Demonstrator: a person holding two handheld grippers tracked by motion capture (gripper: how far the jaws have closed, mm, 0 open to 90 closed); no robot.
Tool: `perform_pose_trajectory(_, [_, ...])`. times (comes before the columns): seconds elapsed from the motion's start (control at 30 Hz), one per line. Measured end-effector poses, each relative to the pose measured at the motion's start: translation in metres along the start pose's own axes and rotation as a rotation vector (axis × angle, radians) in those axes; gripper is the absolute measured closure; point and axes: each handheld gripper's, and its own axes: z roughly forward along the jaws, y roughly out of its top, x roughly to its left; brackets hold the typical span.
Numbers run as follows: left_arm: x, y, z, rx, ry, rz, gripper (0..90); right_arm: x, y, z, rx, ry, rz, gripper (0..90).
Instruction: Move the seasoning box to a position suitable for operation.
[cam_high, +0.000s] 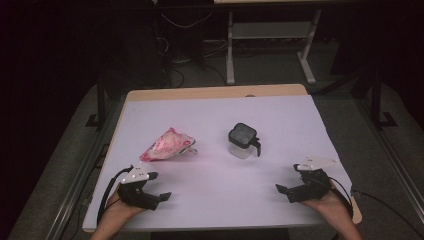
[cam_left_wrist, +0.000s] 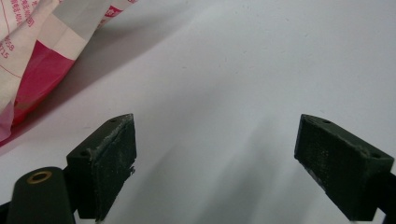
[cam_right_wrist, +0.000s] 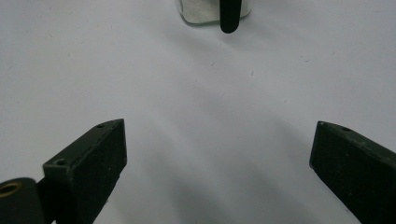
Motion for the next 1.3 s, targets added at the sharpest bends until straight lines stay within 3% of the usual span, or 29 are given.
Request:
perform_pose_trajectory(0.4, [-0.001, 0.001, 0.001, -0.006, -0.007, -0.013, 12.4, -0.001, 0.006, 0.002, 0.014, 0.011, -0.005, 4.4])
perform_pose_trajectory(0.57, [-0.001, 0.001, 0.0, -0.014, -0.01, -0.014, 12.4, -0.004, 0.021, -0.001, 0.024, 0.013, 0.003, 4.5])
perform_pose_trajectory(0.67, [-0.001, 0.002, -0.001, -0.015, -0.012, -0.008, 12.4, -0.004, 0.032, -0.001, 0.048, 0.012, -0.035, 4.5])
perform_pose_trajectory(0.8, [-0.001, 0.003, -0.001, -0.02, -0.015, -0.012, 12.4, -0.004, 0.047, -0.002, 0.079, 0.022, -0.052, 4.4])
perform_pose_trajectory(1.03, [-0.001, 0.003, 0.001, -0.018, -0.023, -0.003, 12.4, -0.009, 0.062, 0.009, 0.092, 0.022, -0.074, 4.7])
perform_pose_trajectory(1.23, [0.0, 0.003, 0.001, -0.015, -0.026, -0.01, 12.4, -0.011, 0.075, 0.015, 0.11, 0.036, -0.05, 4.3])
perform_pose_trajectory(1.3, [0.0, 0.003, 0.002, -0.02, -0.029, -0.012, 12.4, -0.011, 0.08, 0.016, 0.12, 0.028, -0.072, 4.0])
